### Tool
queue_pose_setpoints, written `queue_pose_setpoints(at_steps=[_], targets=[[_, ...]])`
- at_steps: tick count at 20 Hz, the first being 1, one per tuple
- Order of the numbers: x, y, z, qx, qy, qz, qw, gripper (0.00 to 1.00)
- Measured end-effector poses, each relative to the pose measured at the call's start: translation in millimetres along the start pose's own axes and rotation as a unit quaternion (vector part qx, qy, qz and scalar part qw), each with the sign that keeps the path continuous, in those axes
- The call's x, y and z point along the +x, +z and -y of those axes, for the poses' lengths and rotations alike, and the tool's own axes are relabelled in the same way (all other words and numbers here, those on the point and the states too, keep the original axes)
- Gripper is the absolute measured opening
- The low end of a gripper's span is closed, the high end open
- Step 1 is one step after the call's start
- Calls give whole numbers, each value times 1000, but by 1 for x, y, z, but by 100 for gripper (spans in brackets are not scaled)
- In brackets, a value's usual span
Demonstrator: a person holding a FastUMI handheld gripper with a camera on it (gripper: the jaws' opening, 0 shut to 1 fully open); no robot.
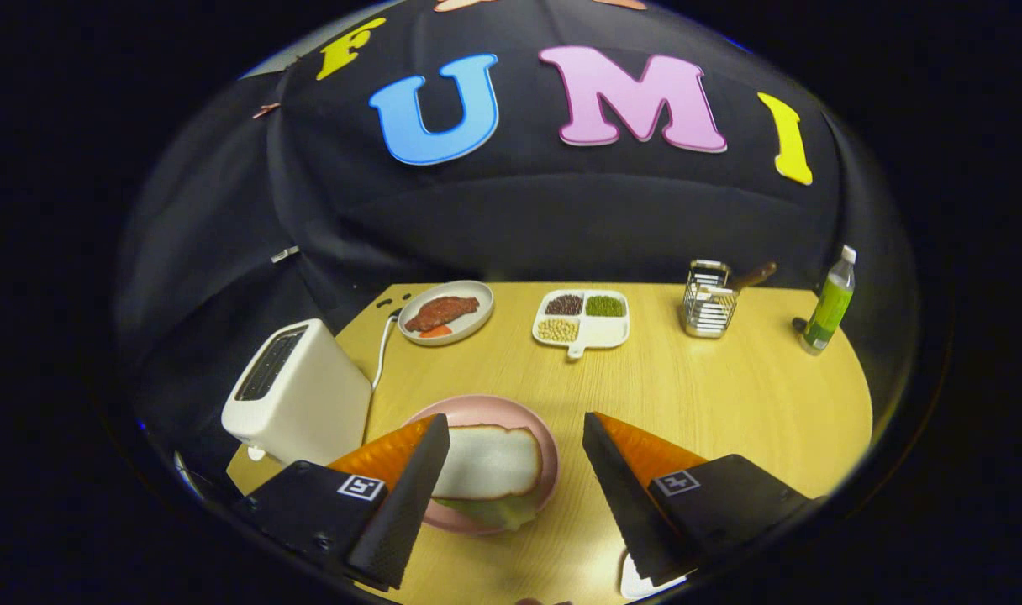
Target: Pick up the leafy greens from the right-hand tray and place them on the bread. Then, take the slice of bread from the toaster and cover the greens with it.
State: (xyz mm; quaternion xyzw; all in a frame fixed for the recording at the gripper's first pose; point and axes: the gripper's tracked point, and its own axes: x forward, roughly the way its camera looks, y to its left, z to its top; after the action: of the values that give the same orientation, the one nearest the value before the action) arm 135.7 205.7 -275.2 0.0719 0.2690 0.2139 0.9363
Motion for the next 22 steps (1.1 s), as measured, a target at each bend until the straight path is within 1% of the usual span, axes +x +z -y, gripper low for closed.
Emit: queue_pose_setpoints(at_steps=[5,8,11,15,22], targets=[[-66,51,-12,-54,24,64,996,99],[-105,76,-21,-62,42,87,993,99],[-134,91,-17,-60,48,105,992,99],[-159,96,-4,-58,53,116,990,99],[-186,89,21,-96,50,133,985,99]])
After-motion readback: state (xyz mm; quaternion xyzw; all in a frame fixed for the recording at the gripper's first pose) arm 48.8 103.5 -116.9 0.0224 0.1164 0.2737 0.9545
